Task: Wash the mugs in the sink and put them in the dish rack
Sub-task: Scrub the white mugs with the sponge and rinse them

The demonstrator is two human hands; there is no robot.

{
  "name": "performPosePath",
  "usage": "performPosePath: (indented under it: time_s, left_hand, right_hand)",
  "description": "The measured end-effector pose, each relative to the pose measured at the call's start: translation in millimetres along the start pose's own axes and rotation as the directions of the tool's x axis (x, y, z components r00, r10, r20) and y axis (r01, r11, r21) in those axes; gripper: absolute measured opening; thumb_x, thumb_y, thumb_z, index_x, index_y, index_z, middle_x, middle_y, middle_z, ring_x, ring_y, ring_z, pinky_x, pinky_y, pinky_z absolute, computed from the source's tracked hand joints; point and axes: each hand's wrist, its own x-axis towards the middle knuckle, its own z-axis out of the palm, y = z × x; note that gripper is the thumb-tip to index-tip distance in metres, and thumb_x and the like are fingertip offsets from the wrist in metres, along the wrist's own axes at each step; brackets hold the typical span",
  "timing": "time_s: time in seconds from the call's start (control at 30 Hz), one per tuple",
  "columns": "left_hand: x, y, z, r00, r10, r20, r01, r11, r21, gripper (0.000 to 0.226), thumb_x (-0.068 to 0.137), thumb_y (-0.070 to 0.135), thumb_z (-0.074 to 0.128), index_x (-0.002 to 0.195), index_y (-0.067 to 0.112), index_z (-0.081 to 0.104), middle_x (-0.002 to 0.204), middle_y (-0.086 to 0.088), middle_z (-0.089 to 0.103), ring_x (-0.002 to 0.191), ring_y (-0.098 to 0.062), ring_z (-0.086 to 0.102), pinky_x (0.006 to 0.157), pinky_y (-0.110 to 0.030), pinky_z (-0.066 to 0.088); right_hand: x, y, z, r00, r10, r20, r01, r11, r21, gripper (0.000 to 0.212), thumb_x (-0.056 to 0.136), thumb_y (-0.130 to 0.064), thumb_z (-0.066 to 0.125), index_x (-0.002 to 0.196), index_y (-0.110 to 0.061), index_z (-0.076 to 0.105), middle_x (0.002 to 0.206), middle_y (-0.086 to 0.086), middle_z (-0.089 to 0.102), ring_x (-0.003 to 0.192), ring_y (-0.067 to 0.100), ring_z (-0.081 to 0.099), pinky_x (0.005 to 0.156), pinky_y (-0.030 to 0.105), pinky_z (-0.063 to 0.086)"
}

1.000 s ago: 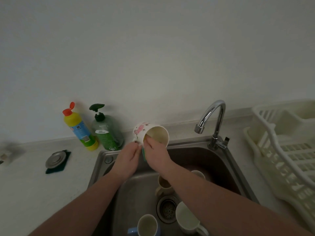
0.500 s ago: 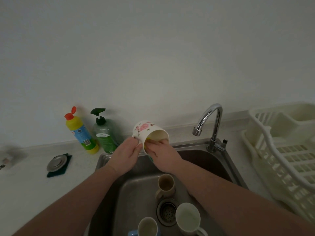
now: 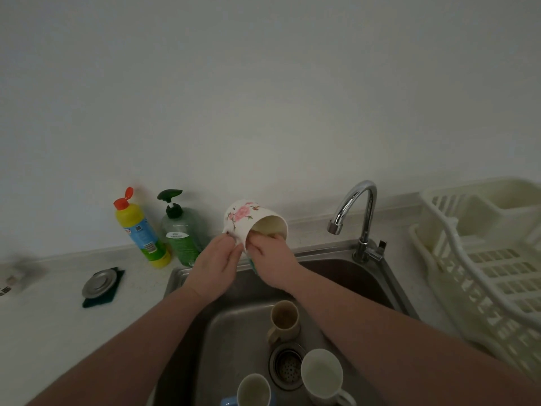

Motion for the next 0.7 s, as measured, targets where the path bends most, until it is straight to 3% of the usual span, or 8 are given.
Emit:
performPosePath:
  time_s: [0.07, 0.2, 0.27, 0.37, 0.47, 0.53, 0.6, 0.7]
  left_hand:
    - [1.8, -0.4, -4.6, 0.998, -0.052, 0.018, 0.052, 0.999, -0.012, 0.038, 0.090, 0.042, 0.030, 0.074, 0.012, 0.047, 0.070, 0.010, 0.038, 0.064, -0.005, 0.036, 0.061, -0.015, 0.030]
    - [0.5, 4.5, -7.9, 0.997, 0.006, 0.073, -0.006, 1.000, -0.004, 0.032, 0.088, 0.044, 0.029, 0.075, 0.017, 0.041, 0.072, 0.019, 0.034, 0.068, 0.004, 0.038, 0.064, -0.010, 0.031]
    - [0.8, 8.0, -5.9, 0.997, 0.028, 0.067, -0.027, 0.999, -0.020, 0.030, 0.089, 0.042, 0.031, 0.075, 0.017, 0.041, 0.072, 0.020, 0.033, 0.065, 0.001, 0.036, 0.062, -0.011, 0.031]
    - [4.5, 11.9, -5.0, 0.998, 0.051, 0.022, -0.050, 0.998, -0.034, 0.027, 0.091, 0.036, 0.034, 0.074, 0.016, 0.043, 0.070, 0.020, 0.031, 0.060, -0.006, 0.030, 0.064, -0.012, 0.030]
    - [8.2, 12.7, -8.7, 0.997, 0.071, 0.005, -0.071, 0.997, -0.025, 0.032, 0.091, 0.034, 0.035, 0.071, 0.011, 0.048, 0.069, 0.019, 0.031, 0.060, -0.007, 0.027, 0.063, -0.013, 0.029]
    - [8.9, 12.8, -13.7, 0.998, 0.040, 0.040, -0.039, 0.999, -0.021, 0.032, 0.089, 0.040, 0.032, 0.071, 0.016, 0.042, 0.068, 0.017, 0.033, 0.061, -0.002, 0.036, 0.061, -0.012, 0.031]
    - [9.0, 11.5, -16.9, 0.995, 0.018, 0.098, -0.018, 1.000, -0.001, 0.036, 0.088, 0.046, 0.028, 0.070, 0.016, 0.039, 0.068, 0.015, 0.035, 0.065, 0.001, 0.039, 0.061, -0.010, 0.032]
    - [9.1, 11.6, -16.7, 0.984, 0.003, 0.178, -0.005, 1.000, 0.012, 0.032, 0.092, 0.038, 0.036, 0.069, 0.014, 0.039, 0.068, 0.012, 0.035, 0.065, -0.001, 0.038, 0.063, -0.011, 0.033]
  right_hand:
    - [-4.1, 13.1, 1.0, 0.989, -0.149, 0.008, 0.144, 0.938, -0.316, 0.034, 0.101, -0.024, 0.036, 0.132, -0.019, 0.049, 0.136, 0.002, 0.053, 0.118, 0.028, 0.047, 0.096, 0.042, 0.046]
    - [-10.6, 30.9, -2.5, 0.978, -0.192, 0.083, 0.207, 0.833, -0.513, 0.038, 0.101, -0.028, 0.038, 0.138, -0.025, 0.043, 0.143, -0.004, 0.047, 0.123, 0.025, 0.042, 0.098, 0.041, 0.042]
    - [-10.1, 30.6, 1.0, 0.987, -0.150, 0.058, 0.160, 0.892, -0.423, 0.036, 0.101, -0.027, 0.036, 0.135, -0.023, 0.046, 0.139, -0.002, 0.051, 0.122, 0.026, 0.043, 0.099, 0.040, 0.043]
    - [-5.9, 14.4, 3.3, 0.999, -0.020, 0.028, 0.022, 0.997, -0.072, 0.032, 0.101, -0.022, 0.035, 0.126, -0.014, 0.052, 0.128, 0.009, 0.056, 0.117, 0.030, 0.048, 0.099, 0.043, 0.044]
    - [-8.0, 5.5, -1.2, 1.000, -0.023, -0.010, 0.023, 1.000, -0.019, 0.031, 0.102, -0.021, 0.035, 0.125, -0.013, 0.052, 0.126, 0.010, 0.056, 0.115, 0.030, 0.049, 0.098, 0.043, 0.045]
    - [-11.9, 10.6, -6.5, 0.992, -0.122, -0.018, 0.115, 0.972, -0.206, 0.032, 0.102, -0.025, 0.035, 0.128, -0.017, 0.050, 0.130, 0.005, 0.055, 0.116, 0.028, 0.047, 0.096, 0.041, 0.046]
    - [-15.5, 20.3, -12.6, 0.978, -0.198, 0.068, 0.207, 0.869, -0.449, 0.037, 0.102, -0.028, 0.035, 0.137, -0.024, 0.043, 0.141, -0.002, 0.048, 0.124, 0.026, 0.041, 0.099, 0.041, 0.041]
    - [-18.4, 31.3, -20.7, 0.962, -0.209, 0.177, 0.274, 0.731, -0.625, 0.043, 0.100, -0.028, 0.037, 0.144, -0.027, 0.034, 0.149, -0.005, 0.038, 0.129, 0.024, 0.034, 0.103, 0.041, 0.034]
